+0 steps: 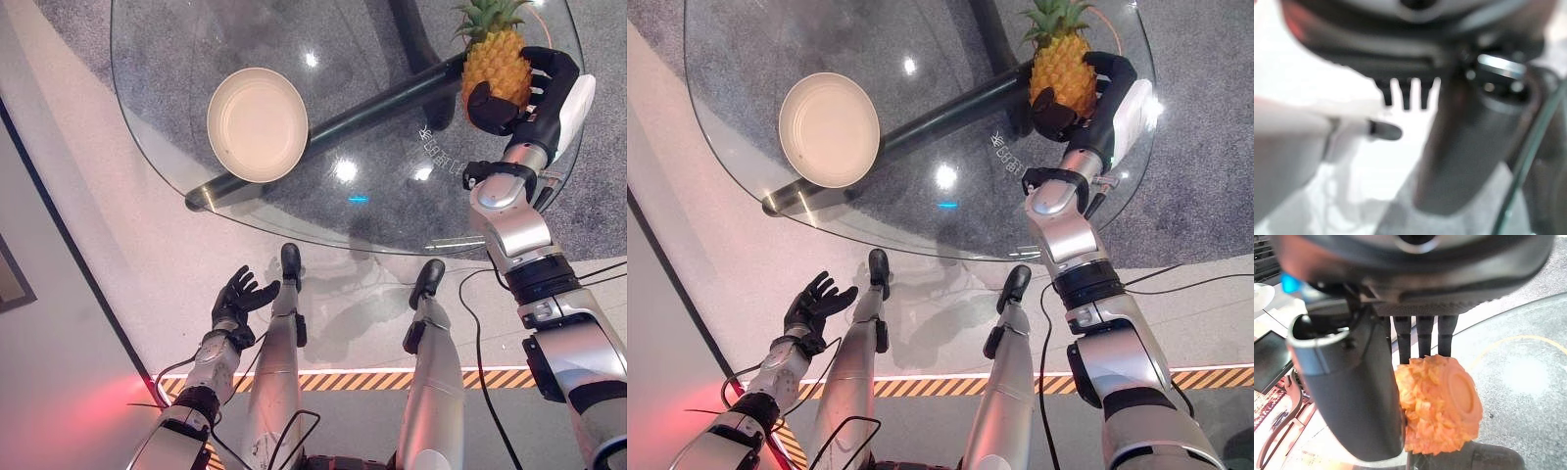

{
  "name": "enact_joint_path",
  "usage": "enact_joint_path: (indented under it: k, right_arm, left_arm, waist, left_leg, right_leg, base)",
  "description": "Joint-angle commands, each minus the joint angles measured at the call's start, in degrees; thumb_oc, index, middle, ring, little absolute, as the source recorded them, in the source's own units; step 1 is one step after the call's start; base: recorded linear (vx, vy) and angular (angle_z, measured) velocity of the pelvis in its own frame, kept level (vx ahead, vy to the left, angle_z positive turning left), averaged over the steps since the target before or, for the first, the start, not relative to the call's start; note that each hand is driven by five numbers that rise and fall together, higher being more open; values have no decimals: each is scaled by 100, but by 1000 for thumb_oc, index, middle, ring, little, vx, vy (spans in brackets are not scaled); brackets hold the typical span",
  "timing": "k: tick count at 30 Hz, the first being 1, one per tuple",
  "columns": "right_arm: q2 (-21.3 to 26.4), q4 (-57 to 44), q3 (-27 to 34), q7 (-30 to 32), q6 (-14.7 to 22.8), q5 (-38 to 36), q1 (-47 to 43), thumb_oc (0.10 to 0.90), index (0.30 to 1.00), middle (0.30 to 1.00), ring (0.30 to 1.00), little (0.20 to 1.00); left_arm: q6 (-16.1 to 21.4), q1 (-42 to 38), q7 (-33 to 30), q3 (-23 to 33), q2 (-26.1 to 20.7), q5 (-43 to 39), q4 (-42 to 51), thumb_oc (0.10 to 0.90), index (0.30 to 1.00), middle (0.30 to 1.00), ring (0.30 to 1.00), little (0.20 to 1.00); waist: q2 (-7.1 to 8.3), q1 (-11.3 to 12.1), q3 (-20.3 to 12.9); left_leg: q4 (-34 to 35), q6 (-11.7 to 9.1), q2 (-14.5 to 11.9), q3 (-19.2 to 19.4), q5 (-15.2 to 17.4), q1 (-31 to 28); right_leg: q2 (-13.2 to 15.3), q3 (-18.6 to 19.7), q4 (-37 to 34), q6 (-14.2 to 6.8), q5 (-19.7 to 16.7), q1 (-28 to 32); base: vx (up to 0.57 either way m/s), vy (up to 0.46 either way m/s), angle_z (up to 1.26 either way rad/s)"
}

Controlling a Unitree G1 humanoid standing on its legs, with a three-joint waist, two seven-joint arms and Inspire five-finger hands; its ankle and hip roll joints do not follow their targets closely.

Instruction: Pick up the fruit to the plate

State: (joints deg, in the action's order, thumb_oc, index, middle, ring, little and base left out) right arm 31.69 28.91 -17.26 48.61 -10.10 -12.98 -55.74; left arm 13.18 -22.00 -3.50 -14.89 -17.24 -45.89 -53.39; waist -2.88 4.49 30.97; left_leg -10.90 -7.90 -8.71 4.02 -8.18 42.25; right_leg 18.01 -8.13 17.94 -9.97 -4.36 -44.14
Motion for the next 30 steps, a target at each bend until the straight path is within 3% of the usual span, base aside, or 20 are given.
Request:
enact_joint_path:
  k: [1,30]
  right_arm:
    - [335,-104,-172,56,198,93,-271,100,300,300,300,200]
    - [333,-1676,202,-118,366,759,276,100,300,300,300,200]
  left_arm:
    - [236,51,-121,-57,-69,-25,-60,800,900,900,900,900]
    - [560,162,-447,299,-54,-209,184,800,900,900,900,900]
  waist:
    - [-274,37,-118]
    - [-289,-86,-118]
  left_leg:
    - [-75,162,-54,-192,100,-6]
    - [5,150,-65,-131,78,-130]
  right_leg:
    - [134,-302,-36,-52,-213,-125]
    - [104,-223,-61,-58,-164,-65]
  base:
    - [0,0,0]
    - [0,0,0]
